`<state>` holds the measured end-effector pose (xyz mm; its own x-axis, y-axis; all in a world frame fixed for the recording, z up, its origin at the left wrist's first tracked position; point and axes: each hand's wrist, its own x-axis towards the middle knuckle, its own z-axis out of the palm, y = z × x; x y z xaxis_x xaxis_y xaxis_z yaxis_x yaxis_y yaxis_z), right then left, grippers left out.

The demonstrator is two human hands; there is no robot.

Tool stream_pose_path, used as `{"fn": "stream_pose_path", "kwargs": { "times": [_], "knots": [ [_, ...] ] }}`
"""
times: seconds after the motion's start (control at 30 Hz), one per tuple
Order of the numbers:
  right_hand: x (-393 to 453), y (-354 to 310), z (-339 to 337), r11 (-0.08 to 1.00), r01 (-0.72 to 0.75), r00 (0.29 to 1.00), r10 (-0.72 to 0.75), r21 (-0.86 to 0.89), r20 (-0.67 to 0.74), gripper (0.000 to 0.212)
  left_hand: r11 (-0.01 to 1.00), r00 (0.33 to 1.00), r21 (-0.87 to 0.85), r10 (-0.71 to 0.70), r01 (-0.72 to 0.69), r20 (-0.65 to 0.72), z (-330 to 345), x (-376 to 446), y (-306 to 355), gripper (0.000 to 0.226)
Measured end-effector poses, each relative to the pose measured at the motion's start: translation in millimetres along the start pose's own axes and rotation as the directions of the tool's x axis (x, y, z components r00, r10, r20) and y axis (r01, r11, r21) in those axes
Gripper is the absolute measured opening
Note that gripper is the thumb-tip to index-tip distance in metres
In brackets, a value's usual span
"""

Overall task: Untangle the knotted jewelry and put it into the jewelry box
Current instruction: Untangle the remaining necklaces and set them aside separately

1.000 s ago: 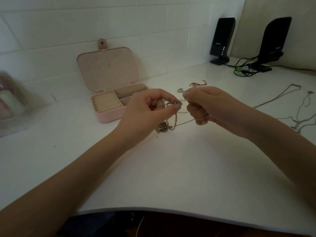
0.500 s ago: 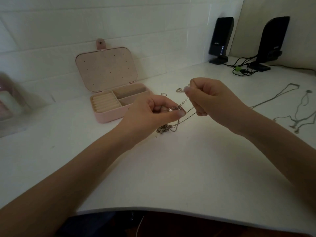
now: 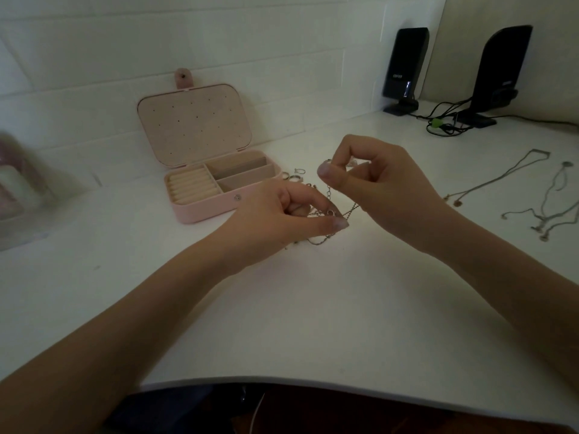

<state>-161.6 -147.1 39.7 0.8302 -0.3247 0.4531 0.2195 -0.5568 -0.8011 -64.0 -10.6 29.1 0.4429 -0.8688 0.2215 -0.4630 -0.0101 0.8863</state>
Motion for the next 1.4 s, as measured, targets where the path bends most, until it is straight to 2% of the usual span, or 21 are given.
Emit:
{"fn": "stream_pose_path", "kwargs": {
  "times": [0.2, 0.5, 0.77, 0.83, 0.93, 1.0, 1.2, 1.33, 1.4],
  "knots": [
    [3, 3, -3, 0.994, -0.025, 0.998, 0.02, -0.103, -0.056, 0.032, 0.999, 0.989, 0.037, 0.007, -0.002, -0.148, 0, 0, 0, 0.011],
    [5, 0, -6, 0.994, -0.067, 0.994, 0.059, -0.083, -0.093, 0.03, 0.997, 0.957, -0.048, 0.05, -0.066, -0.285, 2, 1, -1, 0.013],
    [5, -8, -21, 0.999, -0.04, 0.995, 0.04, 0.0, 0.094, 0.005, 0.989, 0.968, -0.123, 0.044, -0.076, -0.246, 1, -1, 2, 0.014],
    [5, -11, -23, 0.999, -0.03, 0.99, 0.027, 0.019, 0.141, 0.01, 0.992, 0.965, -0.102, 0.05, -0.079, -0.257, 0, -1, 1, 0.016],
    [5, -15, -24, 0.997, -0.048, 0.973, 0.058, -0.054, 0.221, 0.029, 0.991, 0.956, -0.076, 0.089, -0.114, -0.279, -1, -1, 1, 0.014],
    [4, -16, -24, 0.996, -0.053, 0.965, 0.068, -0.067, 0.252, 0.034, 0.987, 0.951, -0.044, 0.134, -0.152, -0.28, -1, -1, 0, 0.017],
    [5, -16, -26, 0.995, -0.008, 0.957, 0.037, -0.099, 0.289, 0.032, 0.991, 0.954, 0.006, 0.127, -0.13, -0.27, 1, -3, 0, 0.017],
    [4, -18, -28, 0.994, 0.069, 0.964, -0.044, -0.086, 0.262, 0.019, 0.991, 0.941, -0.005, 0.126, -0.134, -0.313, 0, -3, 0, 0.016],
    [3, -20, -29, 0.994, 0.091, 0.958, -0.07, -0.064, 0.276, 0.02, 0.988, 0.939, 0.002, 0.15, -0.157, -0.311, -1, -4, 0, 0.018]
  ]
}}
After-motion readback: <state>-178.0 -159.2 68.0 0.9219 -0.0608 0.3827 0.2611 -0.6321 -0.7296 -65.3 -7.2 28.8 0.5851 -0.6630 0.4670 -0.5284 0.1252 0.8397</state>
